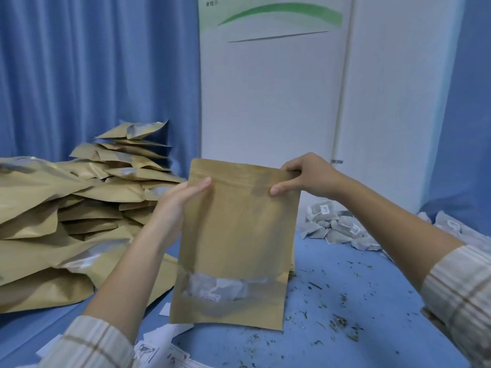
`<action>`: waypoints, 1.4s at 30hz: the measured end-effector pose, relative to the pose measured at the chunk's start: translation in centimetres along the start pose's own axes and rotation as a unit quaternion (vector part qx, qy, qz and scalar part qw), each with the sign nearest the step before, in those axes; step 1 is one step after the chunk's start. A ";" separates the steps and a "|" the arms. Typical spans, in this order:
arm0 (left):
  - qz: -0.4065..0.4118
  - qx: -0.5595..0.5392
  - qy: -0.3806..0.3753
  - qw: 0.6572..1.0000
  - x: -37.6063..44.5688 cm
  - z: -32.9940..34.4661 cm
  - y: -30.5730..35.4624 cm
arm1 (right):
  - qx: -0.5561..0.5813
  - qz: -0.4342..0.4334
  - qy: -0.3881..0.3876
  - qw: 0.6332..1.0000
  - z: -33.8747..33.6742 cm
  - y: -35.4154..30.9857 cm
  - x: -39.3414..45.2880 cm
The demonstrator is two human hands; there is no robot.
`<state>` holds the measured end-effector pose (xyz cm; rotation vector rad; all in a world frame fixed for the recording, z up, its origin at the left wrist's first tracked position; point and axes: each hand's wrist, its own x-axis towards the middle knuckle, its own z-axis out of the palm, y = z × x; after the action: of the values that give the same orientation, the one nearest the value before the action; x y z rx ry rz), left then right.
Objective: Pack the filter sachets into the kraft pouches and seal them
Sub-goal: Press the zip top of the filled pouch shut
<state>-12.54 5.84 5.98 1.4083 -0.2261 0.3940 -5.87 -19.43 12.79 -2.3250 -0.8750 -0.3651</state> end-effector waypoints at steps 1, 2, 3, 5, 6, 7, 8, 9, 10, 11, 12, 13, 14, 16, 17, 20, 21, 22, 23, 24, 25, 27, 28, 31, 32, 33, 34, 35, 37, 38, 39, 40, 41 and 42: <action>0.008 0.019 0.001 1.000 0.1 0.0 0.1 | -0.001 -0.006 -0.005 1.000 0.2 0.1 0.1; 0.015 0.042 0.007 0.999 0.2 0.0 0.3 | -0.002 -0.009 -0.012 1.000 0.2 0.2 0.2; 0.017 0.058 0.014 0.998 0.3 0.1 0.4 | -0.003 -0.010 -0.021 1.000 0.2 0.3 0.2; 0.013 0.064 0.031 0.997 0.6 0.2 0.5 | 0.005 -0.006 -0.028 1.000 -0.1 0.6 0.3; 0.008 0.060 0.047 0.997 0.8 0.2 0.4 | 0.014 -0.002 -0.021 1.000 -0.2 0.9 0.3; 0.003 0.055 0.064 0.996 1.0 0.2 0.3 | 0.028 0.002 -0.010 1.000 -0.4 1.1 0.4; -0.002 0.054 0.079 0.995 1.1 0.3 0.1 | 0.039 0.003 0.001 0.999 -0.5 1.4 0.4; -0.006 0.056 0.092 0.994 1.2 0.3 -0.3 | 0.046 0.002 0.010 0.999 -0.5 1.6 0.4; -0.010 0.050 0.104 0.993 1.3 0.5 -0.5 | 0.051 -0.001 0.015 0.999 -0.5 1.7 0.4; -0.009 0.040 0.116 0.992 1.2 0.5 -0.8 | 0.057 -0.002 0.017 0.998 -0.4 1.7 0.5; -0.007 0.035 0.128 0.991 1.3 0.6 -1.0 | 0.063 -0.003 0.018 0.998 -0.3 1.7 0.5; -0.005 0.036 0.135 0.990 1.3 0.8 -1.2 | 0.065 -0.005 0.019 0.998 -0.2 1.7 0.5; -0.003 0.041 0.143 0.989 1.3 0.9 -1.4 | 0.060 -0.008 0.020 0.998 -0.1 1.7 0.5; 0.013 0.050 0.157 0.986 1.3 1.2 -1.7 | 0.045 -0.003 0.035 0.998 0.1 1.8 0.6; 0.027 0.063 0.163 0.984 1.1 1.4 -1.9 | 0.034 0.002 0.037 0.999 0.2 1.9 0.6; 0.037 0.093 0.160 0.982 0.9 2.3 -2.6 | 0.011 0.009 -0.005 1.000 0.5 1.2 0.7; 0.040 0.090 0.154 0.983 0.7 2.7 -2.7 | 0.006 0.003 -0.027 1.000 0.8 0.4 0.8; 0.046 0.086 0.151 0.984 0.6 3.2 -2.8 | -0.004 -0.004 -0.048 0.999 1.1 -0.4 1.1; 0.051 0.081 0.146 0.985 0.4 3.7 -2.9 | -0.024 -0.013 -0.067 0.997 1.4 -1.3 1.4; 0.056 0.077 0.140 0.985 0.4 4.1 -2.9 | -0.050 -0.025 -0.082 0.995 1.7 -2.2 1.8; 0.064 0.071 0.130 0.987 0.3 4.4 -2.8 | -0.072 -0.036 -0.091 0.993 2.0 -2.9 2.2; 0.073 0.051 0.112 0.990 0.1 4.6 -2.6 | -0.094 -0.037 -0.100 0.990 2.2 -3.8 2.7; 0.073 0.044 0.110 0.990 0.0 4.5 -2.6 | -0.100 -0.032 -0.104 0.989 2.2 -3.8 2.9; 0.070 0.024 0.117 0.990 -0.1 3.9 -2.5 | -0.101 -0.018 -0.113 0.988 2.6 -3.7 3.1; 0.070 0.016 0.123 0.990 -0.2 3.9 -2.5 | -0.102 -0.019 -0.114 0.988 2.9 -3.7 3.1; 0.068 0.005 0.128 0.989 -0.2 3.8 -2.5 | -0.101 -0.022 -0.113 0.988 3.1 -3.8 3.2; 0.063 -0.003 0.133 0.989 -0.2 3.8 -2.5 | -0.098 -0.025 -0.111 0.989 3.3 -4.0 3.3; 0.057 -0.008 0.135 0.989 -0.2 3.9 -2.5 | -0.098 -0.029 -0.110 0.989 3.5 -4.2 3.3; 0.050 0.000 0.145 0.988 -0.1 4.1 -2.5 | -0.108 -0.035 -0.099 0.988 3.7 -4.6 3.4; 0.051 0.011 0.155 0.986 -0.1 4.1 -2.5 | -0.115 -0.039 -0.088 0.989 3.9 -4.6 3.4; 0.056 0.022 0.170 0.984 0.0 4.2 -2.4 | -0.124 -0.046 -0.075 0.988 4.1 -4.7 3.5; 0.062 0.033 0.188 0.980 0.1 4.3 -2.4 | -0.131 -0.054 -0.062 0.988 4.3 -4.8 3.5; 0.068 0.044 0.205 0.975 0.2 4.4 -2.4 | -0.131 -0.058 -0.055 0.988 4.5 -4.9 3.4; 0.071 0.055 0.217 0.972 0.3 4.4 -2.5 | -0.122 -0.057 -0.056 0.989 4.6 -5.0 3.4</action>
<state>-10.96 1.23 4.55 1.3804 0.0539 0.8298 -6.51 -11.84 13.06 -2.5470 -1.0740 -0.4131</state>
